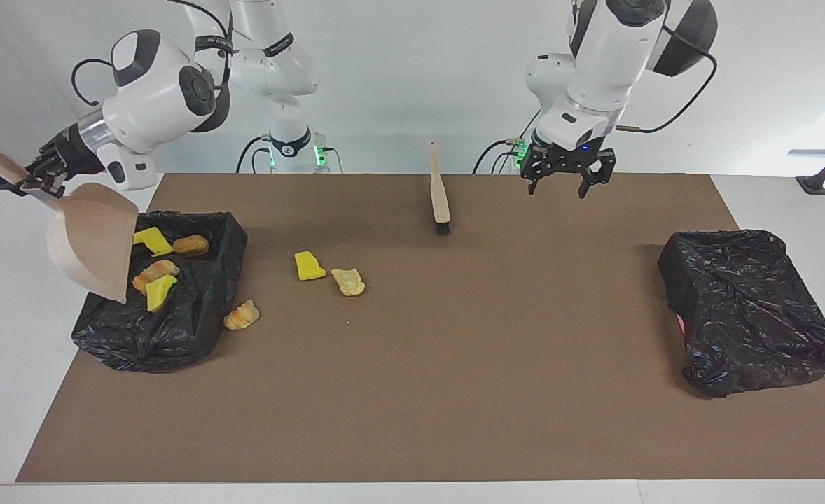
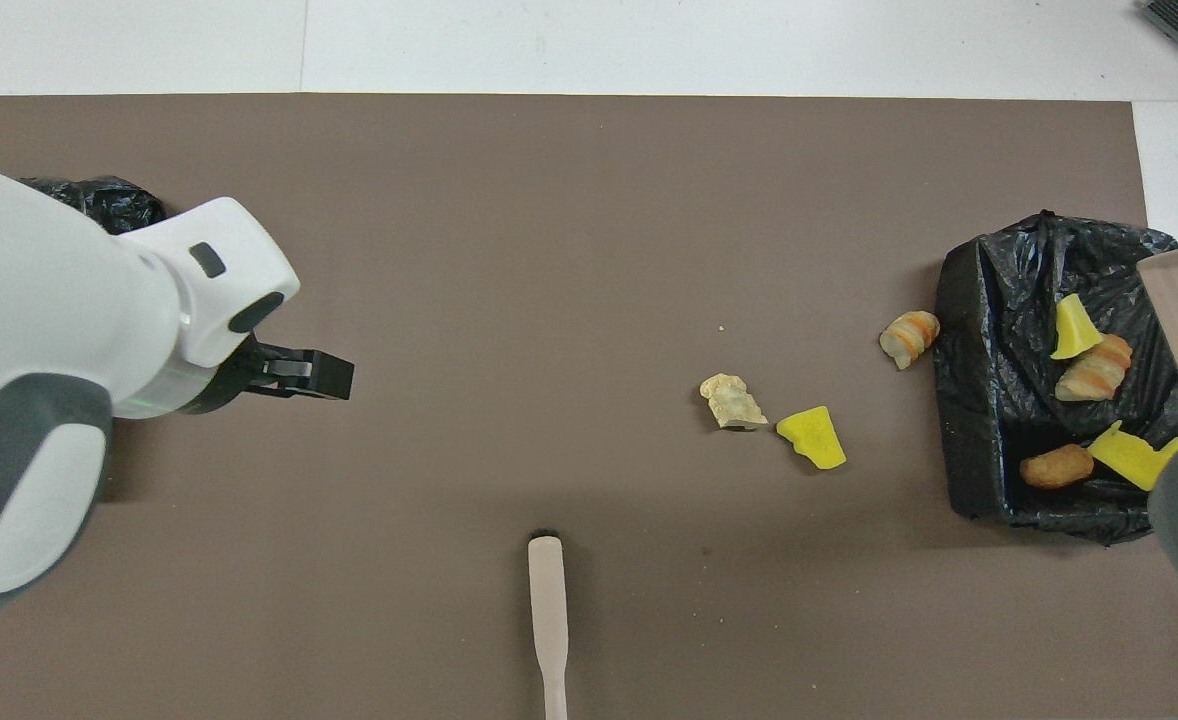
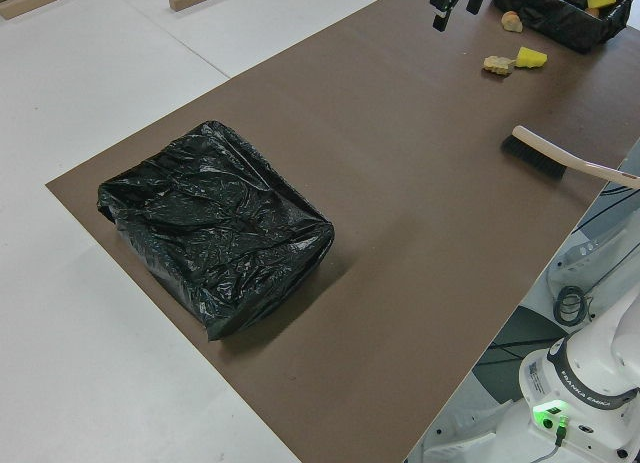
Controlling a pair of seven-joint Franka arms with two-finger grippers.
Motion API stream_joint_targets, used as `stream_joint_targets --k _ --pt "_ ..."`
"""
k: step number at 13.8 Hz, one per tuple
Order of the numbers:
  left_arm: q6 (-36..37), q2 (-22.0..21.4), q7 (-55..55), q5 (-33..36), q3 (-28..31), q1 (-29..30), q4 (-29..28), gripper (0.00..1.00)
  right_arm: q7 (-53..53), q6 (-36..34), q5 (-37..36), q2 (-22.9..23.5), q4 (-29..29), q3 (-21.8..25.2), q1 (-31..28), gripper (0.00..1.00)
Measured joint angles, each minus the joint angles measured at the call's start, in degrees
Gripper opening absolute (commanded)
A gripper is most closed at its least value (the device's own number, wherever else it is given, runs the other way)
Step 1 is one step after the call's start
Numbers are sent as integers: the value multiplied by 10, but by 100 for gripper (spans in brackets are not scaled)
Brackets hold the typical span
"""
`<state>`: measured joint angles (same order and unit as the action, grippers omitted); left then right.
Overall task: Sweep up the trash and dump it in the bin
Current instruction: 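Release the brush on the table and withdraw the left gripper, then bring the dustpan with the right gripper and set it near the trash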
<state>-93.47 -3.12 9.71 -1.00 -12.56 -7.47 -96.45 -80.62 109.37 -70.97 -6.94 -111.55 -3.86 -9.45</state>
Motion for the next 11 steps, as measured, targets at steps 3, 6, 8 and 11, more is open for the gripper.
stream_joint_targets --k 3,6,8,11 --pt "33 0 -44 1 1 34 32 100 -6 -12 99 -3 17 6 0 0" --pt "53 2 -83 1 2 64 56 100 15 -57 245 -2 21 0 2 0" --pt "60 6 -112 1 3 82 69 100 51 -80 319 -2 22 -8 4 0" --pt "69 14 -125 1 4 94 89 100 108 -96 428 -2 22 -12 7 0"
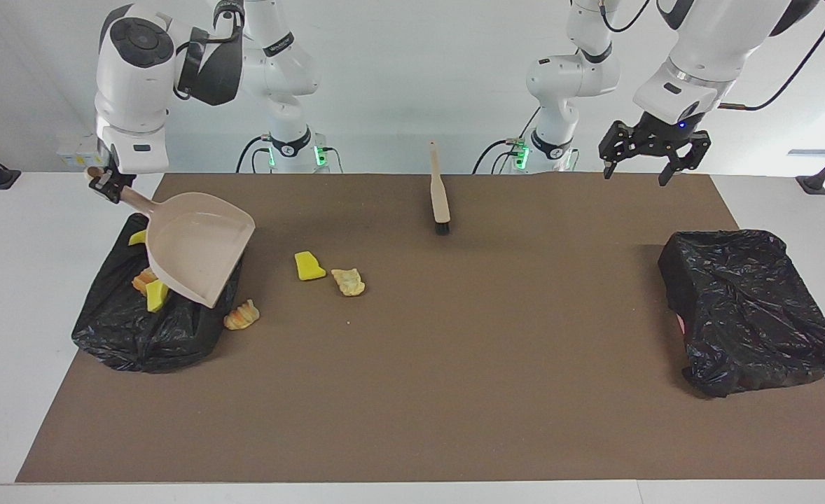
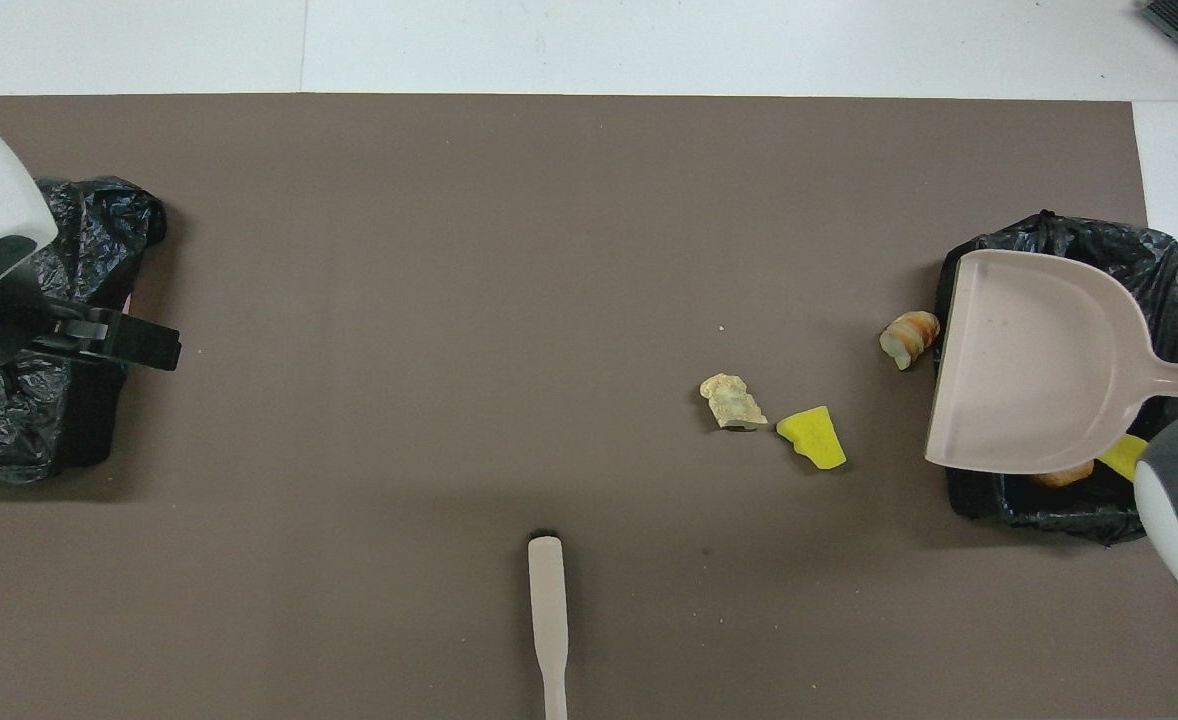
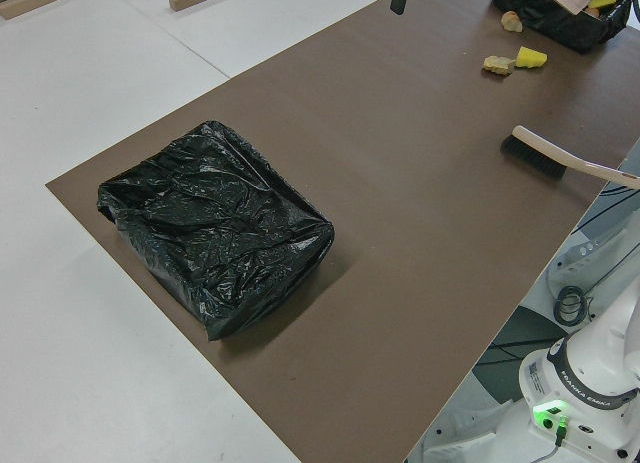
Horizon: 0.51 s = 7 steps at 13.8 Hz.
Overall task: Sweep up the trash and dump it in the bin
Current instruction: 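Bring the dustpan with the right gripper and set it near the trash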
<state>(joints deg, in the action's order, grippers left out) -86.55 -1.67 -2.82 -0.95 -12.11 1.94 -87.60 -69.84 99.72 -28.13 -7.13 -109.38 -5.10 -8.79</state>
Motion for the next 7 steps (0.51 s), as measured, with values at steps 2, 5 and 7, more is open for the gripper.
stream_joint_targets --k 2,5,7 --pt "6 3 -2 0 0 3 10 100 74 -15 41 0 -1 -8 6 0" --pt "6 3 -2 0 0 3 15 100 217 -32 83 4 -3 -14 49 0" --pt "6 3 -2 0 -2 3 18 100 323 -33 117 8 -4 -15 84 0"
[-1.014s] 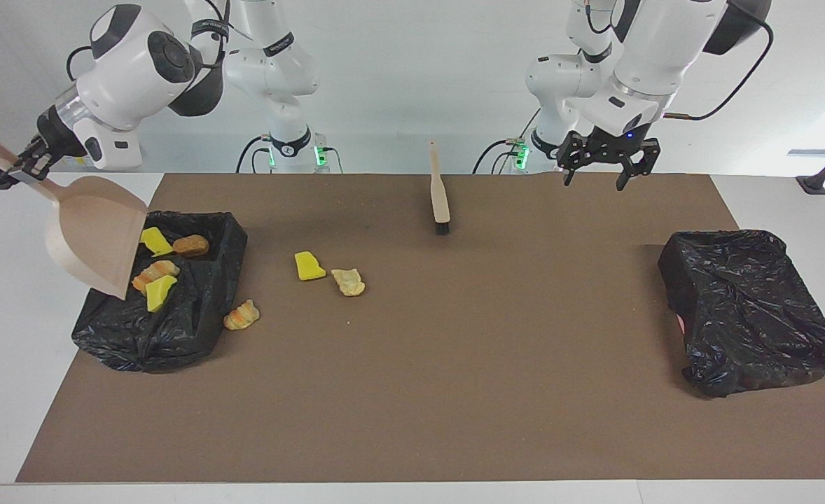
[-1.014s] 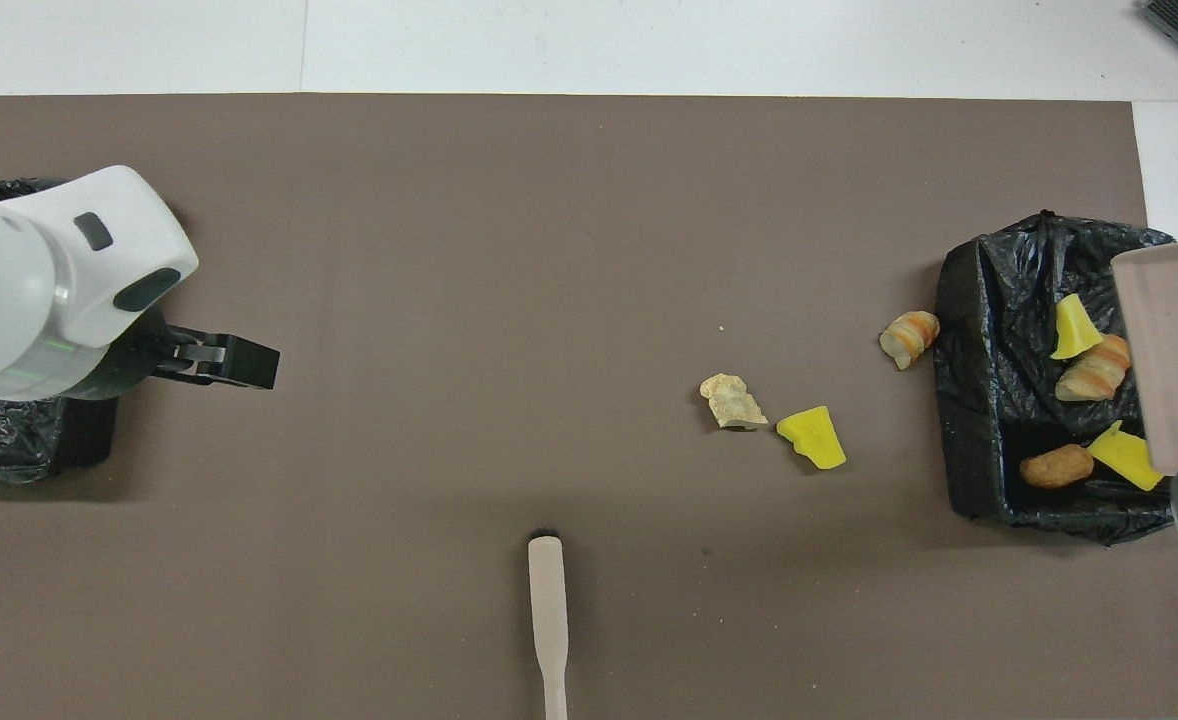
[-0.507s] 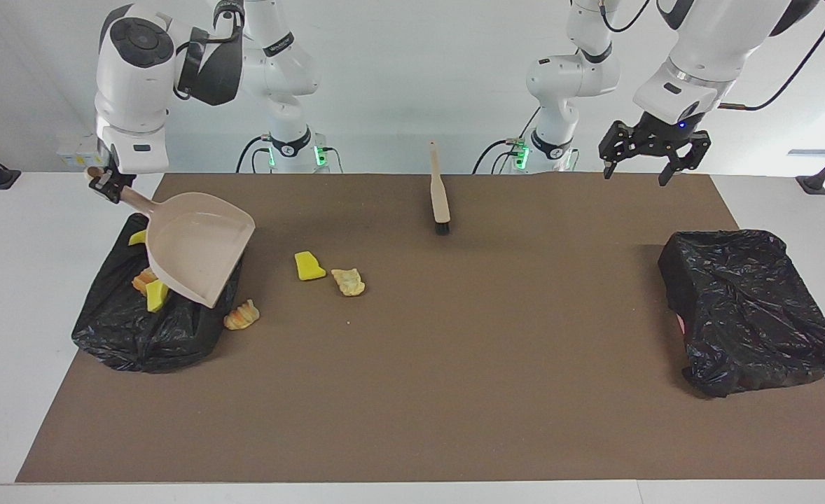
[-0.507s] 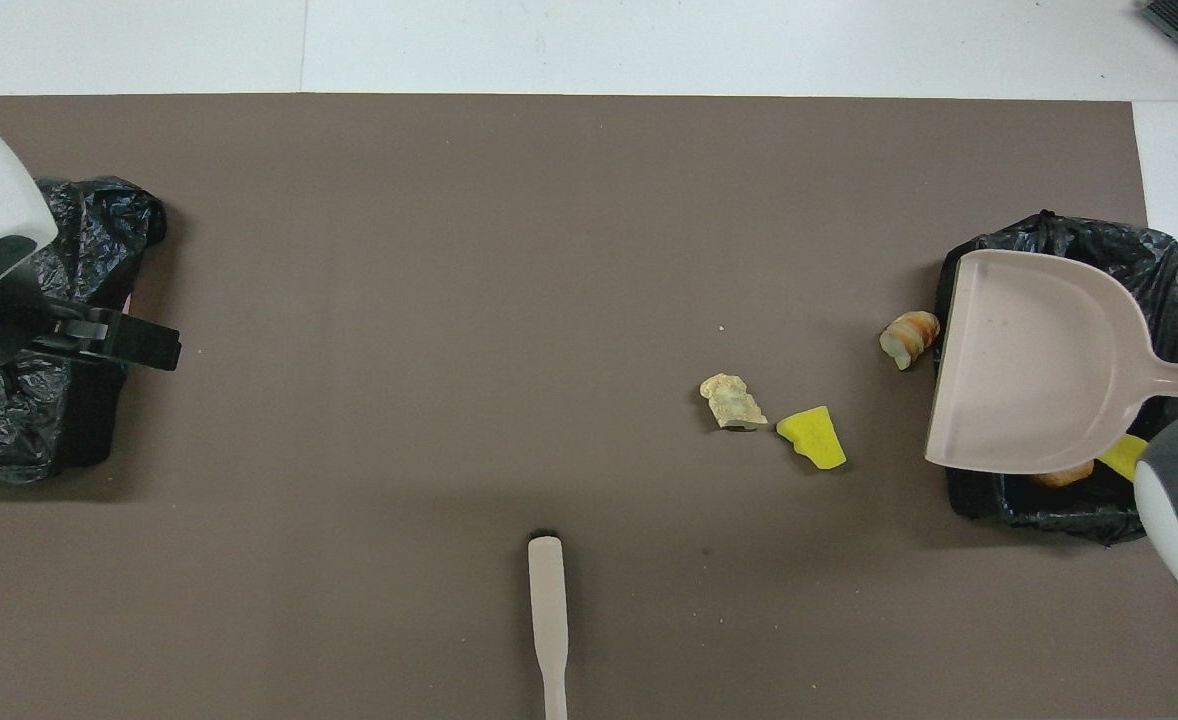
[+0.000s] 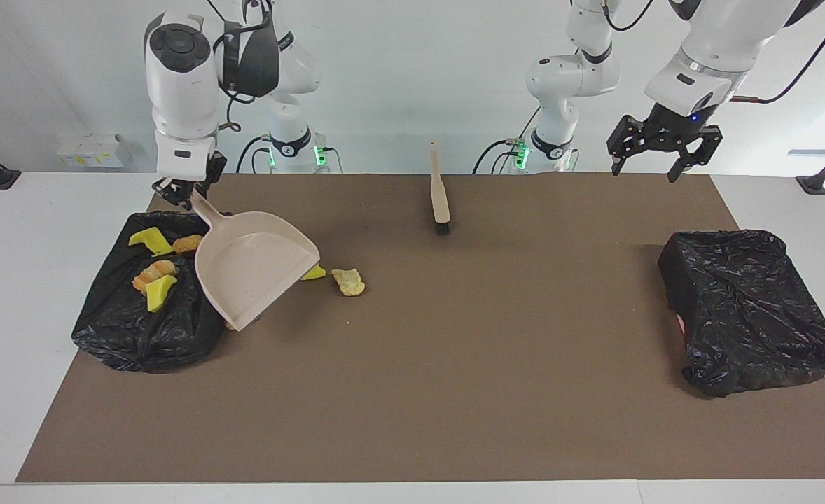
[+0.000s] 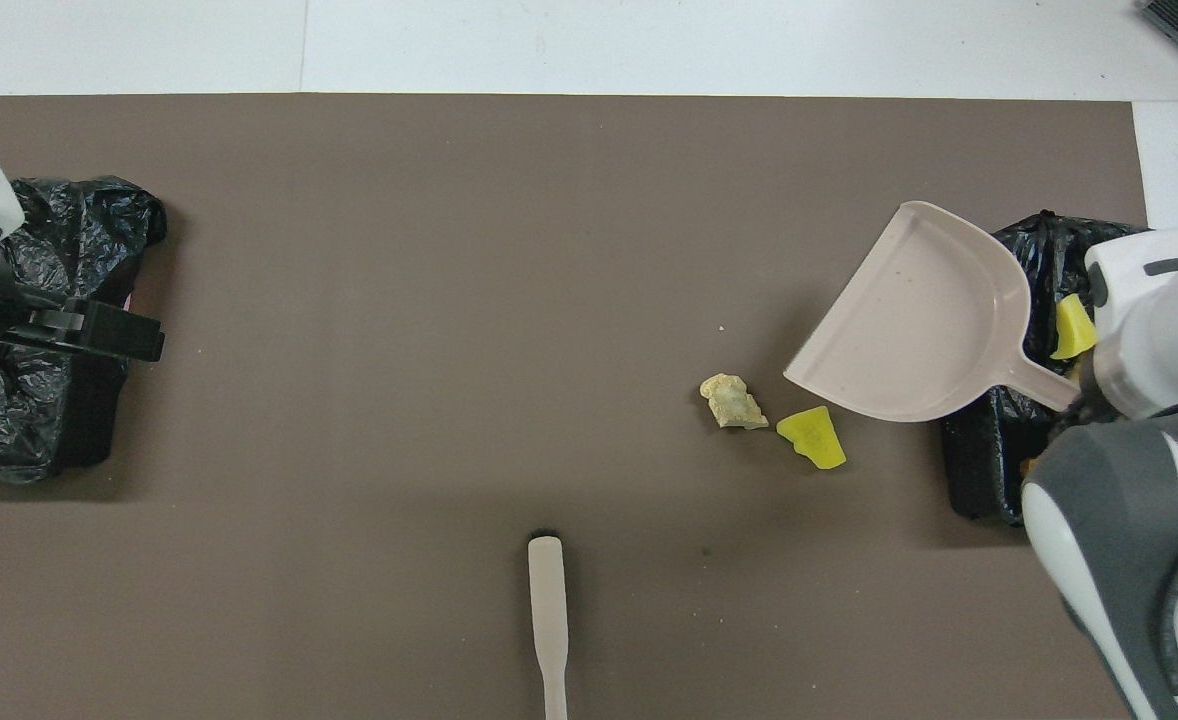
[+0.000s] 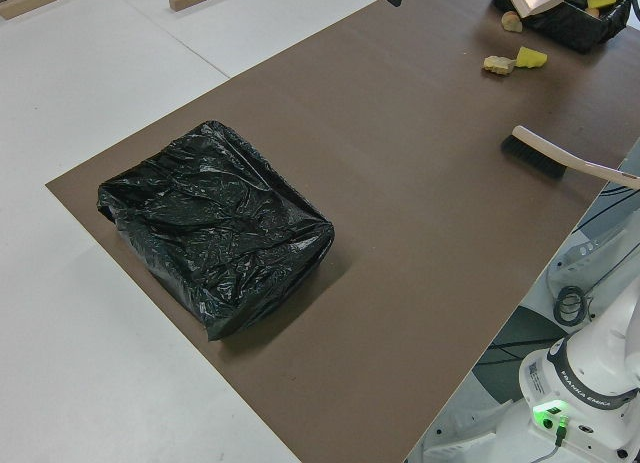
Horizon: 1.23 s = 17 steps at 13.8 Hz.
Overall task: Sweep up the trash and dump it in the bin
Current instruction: 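Bring the dustpan with the right gripper and set it near the trash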
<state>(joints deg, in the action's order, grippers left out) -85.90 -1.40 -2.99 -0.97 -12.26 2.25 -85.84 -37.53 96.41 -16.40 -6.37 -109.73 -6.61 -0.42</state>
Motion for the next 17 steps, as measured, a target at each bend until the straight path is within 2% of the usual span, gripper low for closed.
stream_joint_targets --k 5,11,14,17 --pt "0 0 0 0 1 0 0 100 273 11 81 41 5 -2 78 0" --pt "1 0 12 0 1 1 0 100 476 101 173 138 54 -3 170 0" --pt "3 0 23 0 1 2 0 100 596 145 186 204 106 -3 221 0" --pt "3 0 24 0 1 2 0 100 704 168 186 292 195 -3 272 0"
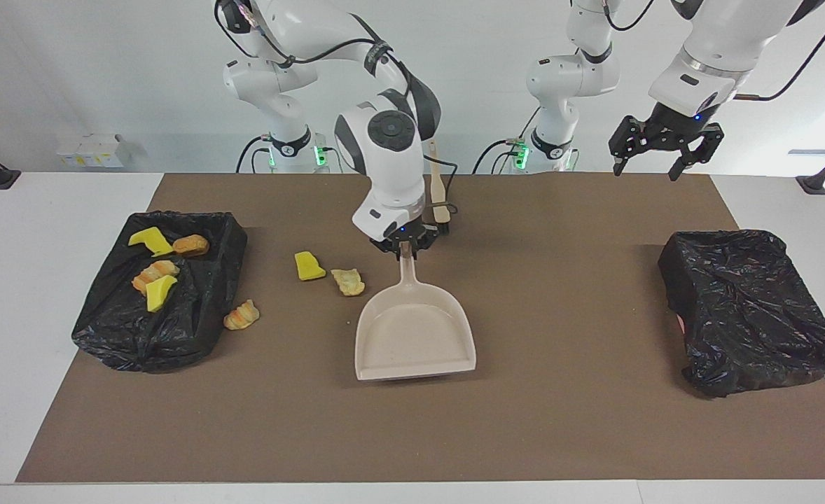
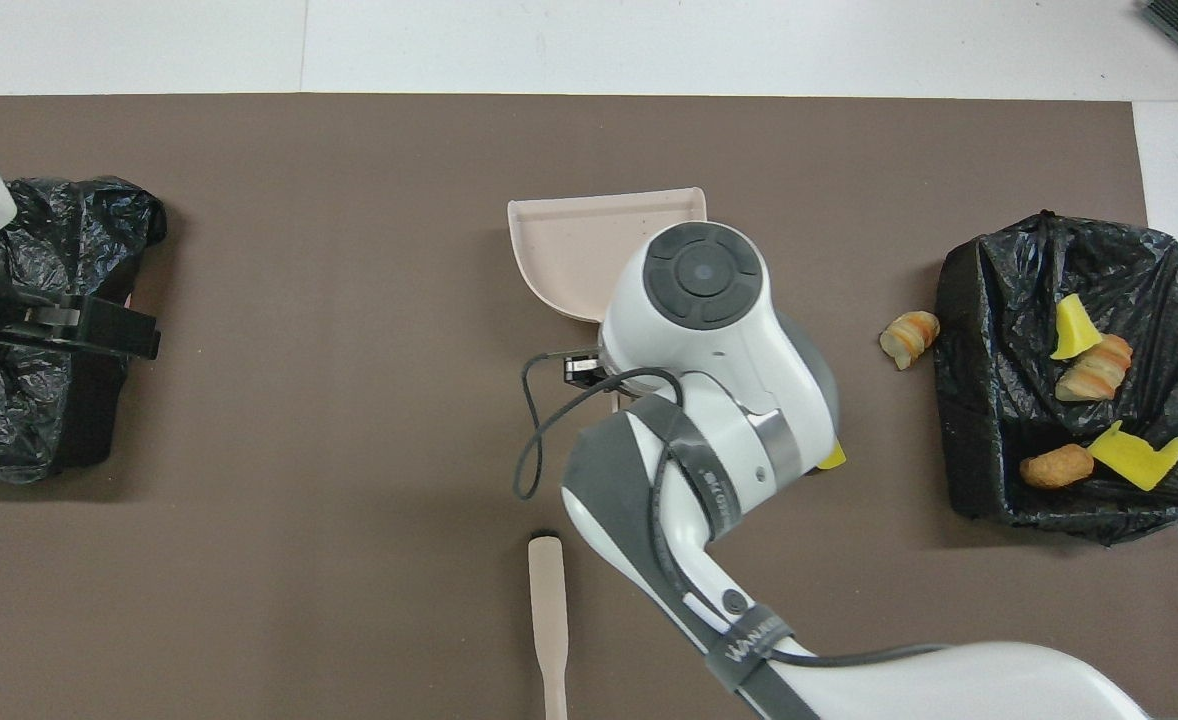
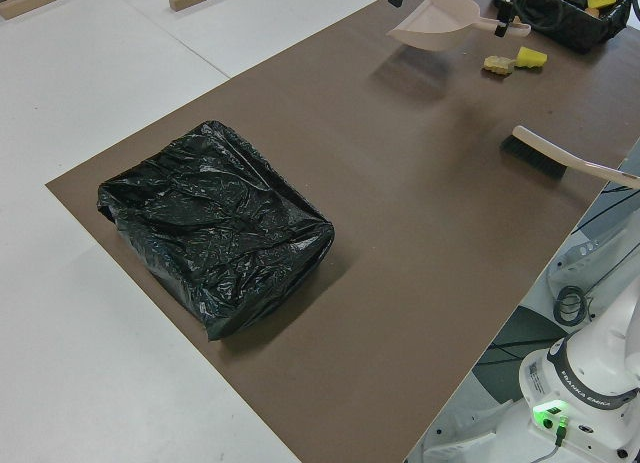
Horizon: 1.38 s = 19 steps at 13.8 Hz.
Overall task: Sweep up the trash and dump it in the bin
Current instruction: 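Bring the dustpan with the right gripper and set it near the trash, then release the dustpan and move the right gripper to the brush handle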
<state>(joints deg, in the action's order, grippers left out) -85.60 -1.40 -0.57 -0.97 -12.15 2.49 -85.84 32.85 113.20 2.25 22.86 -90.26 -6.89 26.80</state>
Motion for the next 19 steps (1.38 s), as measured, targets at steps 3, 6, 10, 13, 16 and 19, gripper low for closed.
stream_joint_targets --k 3,6,10,13,16,19 --pt "0 0 0 0 0 0 0 100 49 41 0 89 66 3 33 0" --pt "0 0 0 0 -1 0 0 100 51 72 -1 133 86 6 39 32" --pt "-1 0 1 0 -1 0 0 100 51 72 -23 135 93 7 43 100" --pt "-1 0 1 0 -1 0 0 100 51 73 -28 122 104 8 41 100" --pt "-1 0 1 0 -1 0 0 100 51 67 -28 97 103 8 41 100" --pt "-1 0 1 0 -1 0 0 100 51 40 -28 64 87 9 30 100"
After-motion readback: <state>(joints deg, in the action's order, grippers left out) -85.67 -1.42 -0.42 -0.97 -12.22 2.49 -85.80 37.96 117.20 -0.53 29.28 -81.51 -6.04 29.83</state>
